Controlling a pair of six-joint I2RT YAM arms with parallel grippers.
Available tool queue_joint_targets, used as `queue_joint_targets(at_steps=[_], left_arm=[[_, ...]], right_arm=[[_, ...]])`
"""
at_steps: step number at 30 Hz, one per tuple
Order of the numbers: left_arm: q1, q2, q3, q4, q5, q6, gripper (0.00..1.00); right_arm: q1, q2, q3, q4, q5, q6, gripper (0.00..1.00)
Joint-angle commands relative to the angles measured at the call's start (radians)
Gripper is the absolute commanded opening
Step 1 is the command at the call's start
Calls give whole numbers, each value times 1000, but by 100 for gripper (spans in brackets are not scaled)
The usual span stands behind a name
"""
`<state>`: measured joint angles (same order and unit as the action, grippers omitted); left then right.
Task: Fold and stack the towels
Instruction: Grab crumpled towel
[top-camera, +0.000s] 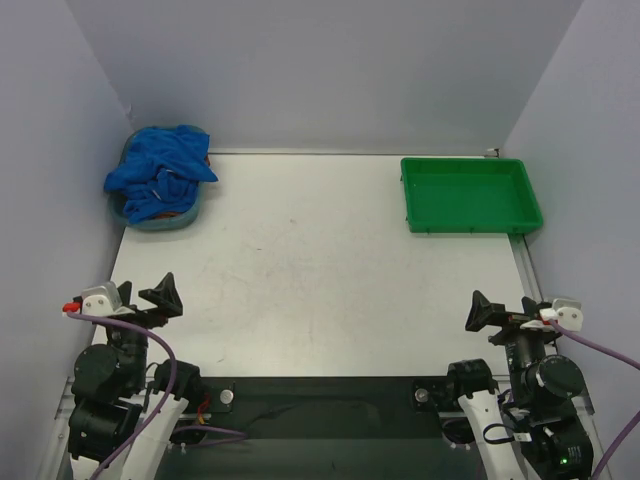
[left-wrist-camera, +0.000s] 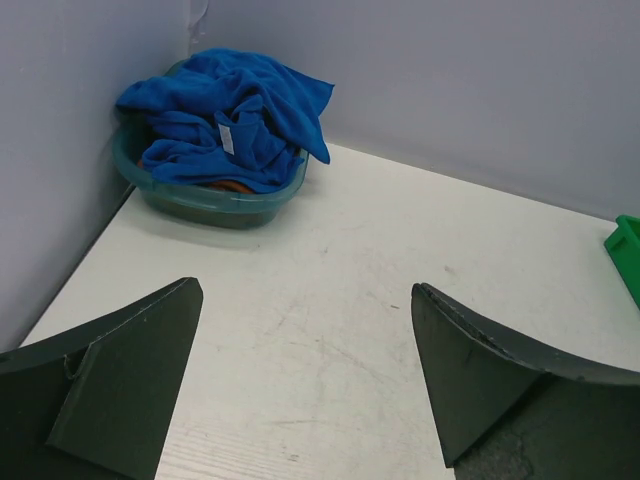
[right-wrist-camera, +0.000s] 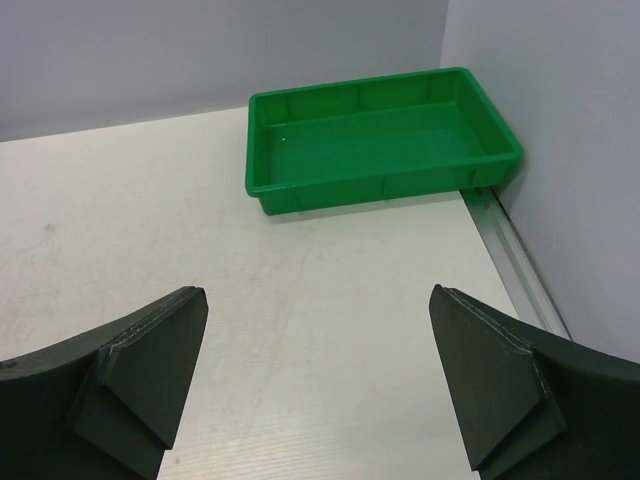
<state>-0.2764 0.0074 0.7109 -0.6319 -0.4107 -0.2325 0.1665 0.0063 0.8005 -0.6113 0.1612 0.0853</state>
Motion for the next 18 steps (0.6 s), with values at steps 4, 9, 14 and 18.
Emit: queue_joint_targets(at_steps=[4,9,14,18], left_arm=[[-3,-58,-1,66,-1,-5,97],[-3,-11,-5,75,24,-25,98],[-3,199,31,67,-11,-109,97],[-1,461,117,72,-33,-215,97]], right_arm=[[7,-100,-1,27,5,-6,100],[5,-85,-23,31,-25,34,100],[7,-11,-58,30,-71,117,100],[7,69,-78,31,-129,178,100]])
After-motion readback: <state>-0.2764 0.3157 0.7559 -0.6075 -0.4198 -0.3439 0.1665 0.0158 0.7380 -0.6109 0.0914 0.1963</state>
